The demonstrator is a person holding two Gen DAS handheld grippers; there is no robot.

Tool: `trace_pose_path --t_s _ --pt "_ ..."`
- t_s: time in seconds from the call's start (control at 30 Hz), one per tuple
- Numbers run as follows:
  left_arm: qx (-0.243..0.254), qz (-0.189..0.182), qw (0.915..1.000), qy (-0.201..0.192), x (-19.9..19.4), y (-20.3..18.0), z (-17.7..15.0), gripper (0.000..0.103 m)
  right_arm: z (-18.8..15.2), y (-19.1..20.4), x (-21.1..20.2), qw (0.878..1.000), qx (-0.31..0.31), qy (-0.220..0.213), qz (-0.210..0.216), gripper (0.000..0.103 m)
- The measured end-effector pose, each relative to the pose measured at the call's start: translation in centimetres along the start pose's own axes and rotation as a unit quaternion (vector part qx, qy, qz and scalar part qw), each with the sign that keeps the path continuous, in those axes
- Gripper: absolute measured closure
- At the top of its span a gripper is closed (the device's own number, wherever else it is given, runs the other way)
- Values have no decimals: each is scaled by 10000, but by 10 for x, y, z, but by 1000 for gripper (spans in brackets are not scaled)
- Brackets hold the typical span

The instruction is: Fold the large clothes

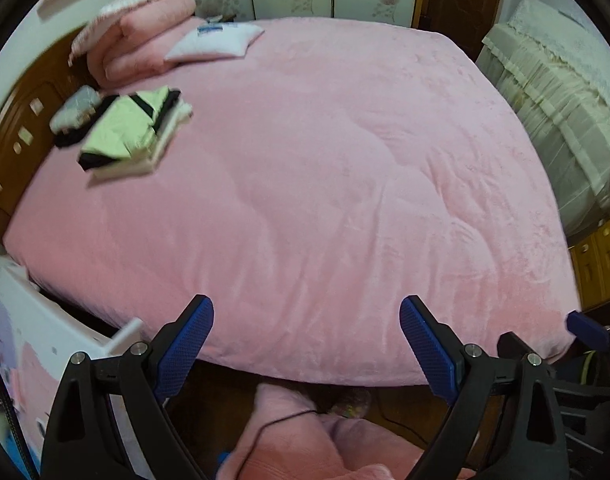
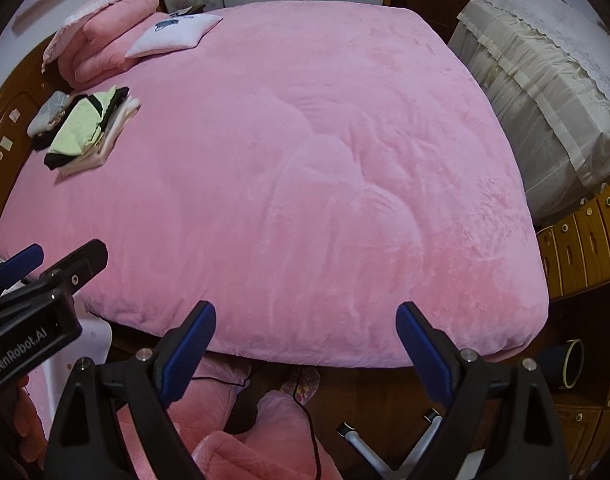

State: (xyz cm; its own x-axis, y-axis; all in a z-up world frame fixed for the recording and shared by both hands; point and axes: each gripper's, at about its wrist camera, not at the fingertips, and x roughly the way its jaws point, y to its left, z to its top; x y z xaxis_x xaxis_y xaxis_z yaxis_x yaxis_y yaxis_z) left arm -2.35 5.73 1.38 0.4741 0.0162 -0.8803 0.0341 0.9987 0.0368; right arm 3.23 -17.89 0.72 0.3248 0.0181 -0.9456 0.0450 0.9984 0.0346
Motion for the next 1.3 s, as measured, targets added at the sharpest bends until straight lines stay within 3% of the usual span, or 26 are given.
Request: trace_pose_path --t_s 0.07,0.37,1.3 --pt "38 -3 10000 -75 -3 -4 2 1 0 1 -2 10000 -9 -44 13 2" --pt "158 -118 9996 -196 -6 -14 14 1 10 -6 -15 9990 -152 -424 -45 1" --pt "194 -228 9992 -251 4 -42 31 1 26 -32 -7 9988 30 -496 25 0"
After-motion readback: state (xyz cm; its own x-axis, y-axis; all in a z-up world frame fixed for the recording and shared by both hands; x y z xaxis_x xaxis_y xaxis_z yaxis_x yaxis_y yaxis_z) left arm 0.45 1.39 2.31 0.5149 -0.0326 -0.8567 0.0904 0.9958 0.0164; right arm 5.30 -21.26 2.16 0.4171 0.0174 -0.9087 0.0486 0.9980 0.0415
